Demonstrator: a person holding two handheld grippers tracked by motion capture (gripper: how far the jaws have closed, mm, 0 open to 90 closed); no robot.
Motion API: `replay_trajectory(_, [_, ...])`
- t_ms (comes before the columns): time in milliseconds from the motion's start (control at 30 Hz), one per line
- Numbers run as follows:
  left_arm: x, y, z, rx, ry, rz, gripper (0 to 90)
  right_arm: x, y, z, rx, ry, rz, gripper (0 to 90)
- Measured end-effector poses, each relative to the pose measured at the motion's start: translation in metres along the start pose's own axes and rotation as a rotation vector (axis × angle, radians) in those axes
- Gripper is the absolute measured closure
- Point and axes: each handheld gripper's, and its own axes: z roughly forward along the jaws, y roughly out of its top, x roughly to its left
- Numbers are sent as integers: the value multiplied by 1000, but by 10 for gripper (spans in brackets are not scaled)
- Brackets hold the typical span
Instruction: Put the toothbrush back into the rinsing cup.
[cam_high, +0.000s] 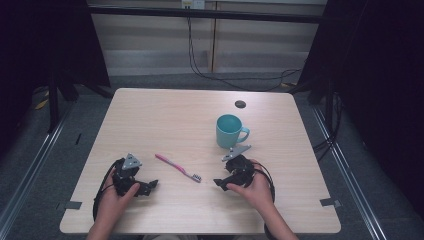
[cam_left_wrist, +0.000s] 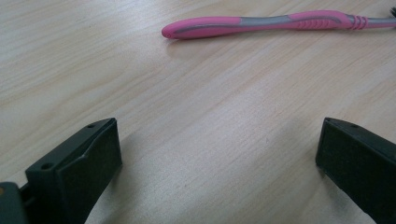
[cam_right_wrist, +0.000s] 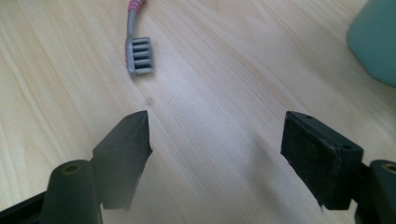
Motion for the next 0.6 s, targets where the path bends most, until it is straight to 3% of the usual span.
replay_trajectory(200, [0, 0, 0, 0, 0, 0, 0, 1, 7, 2, 39, 15, 0, 244])
replay_trajectory(600, [0, 0, 0, 0, 0, 0, 0, -2, 25, 3, 41, 26, 1, 260])
